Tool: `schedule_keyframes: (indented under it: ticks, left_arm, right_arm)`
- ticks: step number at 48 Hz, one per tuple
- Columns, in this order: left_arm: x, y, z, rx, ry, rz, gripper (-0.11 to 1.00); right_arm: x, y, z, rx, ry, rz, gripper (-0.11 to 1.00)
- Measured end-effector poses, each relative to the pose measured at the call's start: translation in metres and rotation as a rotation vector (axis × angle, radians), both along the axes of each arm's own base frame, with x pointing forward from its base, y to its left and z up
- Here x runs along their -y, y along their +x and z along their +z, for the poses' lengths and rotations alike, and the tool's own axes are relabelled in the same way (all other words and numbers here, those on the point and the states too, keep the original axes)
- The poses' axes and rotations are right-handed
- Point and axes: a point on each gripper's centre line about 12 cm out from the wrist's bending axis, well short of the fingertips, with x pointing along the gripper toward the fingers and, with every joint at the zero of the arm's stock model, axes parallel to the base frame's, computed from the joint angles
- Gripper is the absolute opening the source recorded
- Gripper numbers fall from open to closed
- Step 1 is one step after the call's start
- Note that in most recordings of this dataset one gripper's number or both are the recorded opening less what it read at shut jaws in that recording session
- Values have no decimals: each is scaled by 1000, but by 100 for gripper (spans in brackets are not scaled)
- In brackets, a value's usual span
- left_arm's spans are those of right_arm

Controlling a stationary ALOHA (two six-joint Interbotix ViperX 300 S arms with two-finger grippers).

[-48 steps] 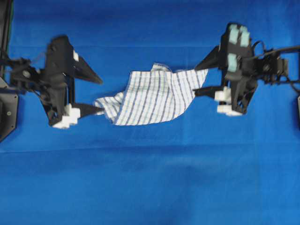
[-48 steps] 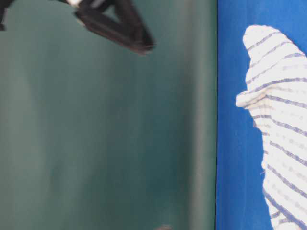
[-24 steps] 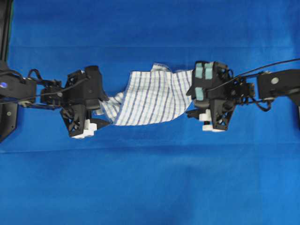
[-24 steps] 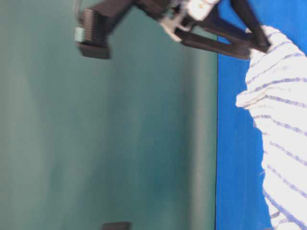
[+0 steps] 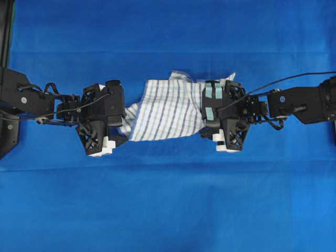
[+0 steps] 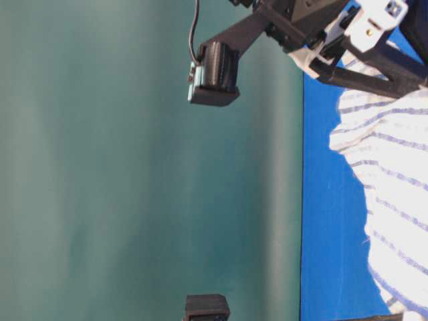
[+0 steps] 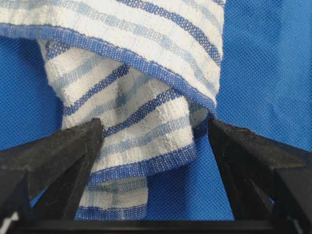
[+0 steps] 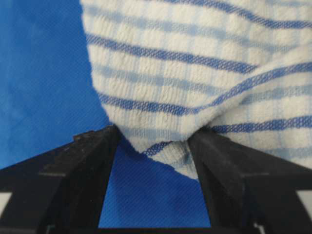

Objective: Lift the towel with both arms.

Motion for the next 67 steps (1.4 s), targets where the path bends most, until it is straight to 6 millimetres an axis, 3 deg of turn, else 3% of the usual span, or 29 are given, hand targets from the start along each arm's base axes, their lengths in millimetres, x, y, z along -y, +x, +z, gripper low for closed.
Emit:
schedule_keyframes:
  ticks: [6,9,12,19,23,32,40,67]
  left_arm:
    - [0,-1,-1,-6,0,0,89]
    - [0,-1,-1,-12,-1,1,82]
    - [1,-2,-2,-29,3,-6,66]
    - [0,-4,-4,-58,1,-4,23]
    - [0,-5,-3,-61,2,-5,5]
    - [0,-4,6,-46,4,-8,4]
    - [0,-1,27,-11,-5,0,4]
    - [2,-4,175,204,-16,0,4]
  right_arm:
    - [1,1,-1,0,0,-1,63]
    - [1,1,0,0,0,-2,59]
    - [1,1,-1,-6,-5,4,48]
    - [3,-1,-2,-26,-10,0,7]
    - [4,-2,0,-34,-12,-3,5]
    - [4,-3,13,-12,-11,-11,5]
    - [4,-6,33,13,-14,-19,5]
    - [17,-25,179,200,-62,-81,5]
